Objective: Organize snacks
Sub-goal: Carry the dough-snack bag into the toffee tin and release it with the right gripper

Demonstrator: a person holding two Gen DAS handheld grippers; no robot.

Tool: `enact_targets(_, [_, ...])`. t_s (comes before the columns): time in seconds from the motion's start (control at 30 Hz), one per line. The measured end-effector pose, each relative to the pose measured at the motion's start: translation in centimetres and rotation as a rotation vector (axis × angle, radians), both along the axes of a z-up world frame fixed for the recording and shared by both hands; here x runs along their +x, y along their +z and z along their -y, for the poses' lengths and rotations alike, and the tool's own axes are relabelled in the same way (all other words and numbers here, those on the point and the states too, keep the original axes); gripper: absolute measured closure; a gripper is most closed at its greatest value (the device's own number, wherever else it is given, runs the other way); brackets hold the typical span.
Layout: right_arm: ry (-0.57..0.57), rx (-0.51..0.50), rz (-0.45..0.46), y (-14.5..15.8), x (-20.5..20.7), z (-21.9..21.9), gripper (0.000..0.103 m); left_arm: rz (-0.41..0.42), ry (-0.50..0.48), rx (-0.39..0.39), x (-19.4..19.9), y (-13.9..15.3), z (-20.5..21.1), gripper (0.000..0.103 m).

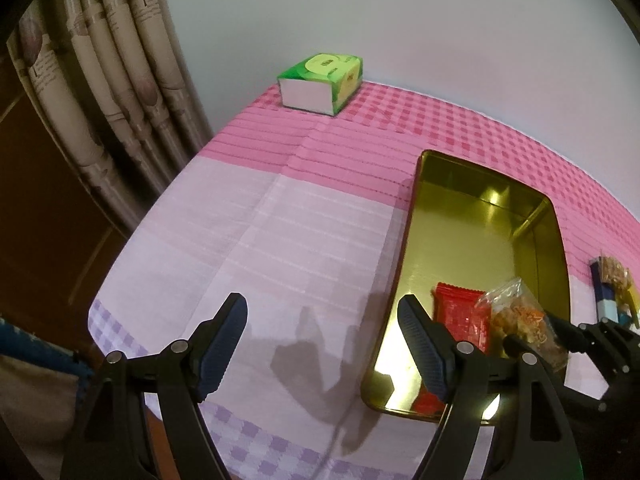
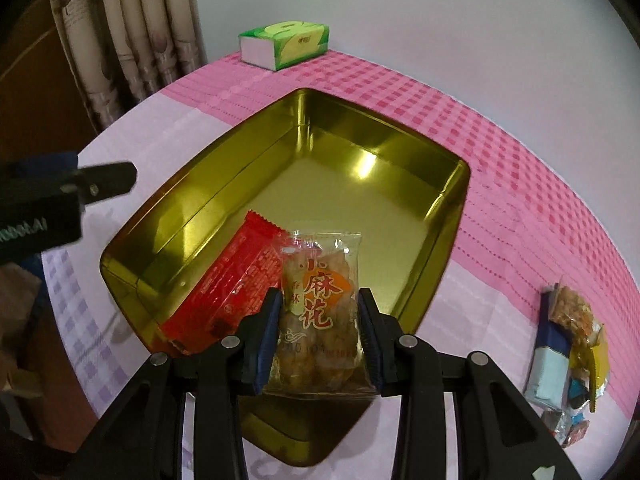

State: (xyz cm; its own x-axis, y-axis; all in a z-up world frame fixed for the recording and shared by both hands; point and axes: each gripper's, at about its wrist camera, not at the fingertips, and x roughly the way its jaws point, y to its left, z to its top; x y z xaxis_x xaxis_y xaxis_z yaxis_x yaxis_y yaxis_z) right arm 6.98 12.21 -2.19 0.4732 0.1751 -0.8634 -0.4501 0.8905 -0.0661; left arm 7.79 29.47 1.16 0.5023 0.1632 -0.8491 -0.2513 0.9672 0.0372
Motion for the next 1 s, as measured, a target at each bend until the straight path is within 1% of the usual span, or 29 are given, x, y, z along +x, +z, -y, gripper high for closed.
enact_targets(0.23, [0.012, 0.001, -0.019, -0.6, 0.2, -0.6, 0.069, -0.006, 0.011, -0.008, 0.0, -0.2, -1.0, 0.025])
enact_targets(0.37, [0.018, -0.006, -0.033, -1.3, 0.1, -1.0, 0.069, 0.0, 0.003, -0.014, 0.0, -0.2, -0.9, 0.025])
enact_targets(0.63, [0.021, 0.004, -0.035, -1.3, 0.0, -1.0, 0.067, -0.011, -0.019, -0.01, 0.2, -0.4, -0.4, 0.025])
enact_targets(0.77, [0.018, 0.013, -0.032, -1.0, -0.1, -0.9, 0.061, -0.014, -0.03, -0.001, 0.3, -0.5, 0.0, 0.024])
enact_targets(0.83, [0.019, 0.015, -0.025, -0.8, -0.3, -0.9, 0.055, -0.013, -0.034, 0.002, 0.3, -0.5, 0.1, 0.024])
enact_targets(1.0, [0.028, 0.021, -0.006, -0.2, -0.8, -1.0, 0.048, -0.014, -0.045, 0.009, 0.3, -0.5, 0.5, 0.024])
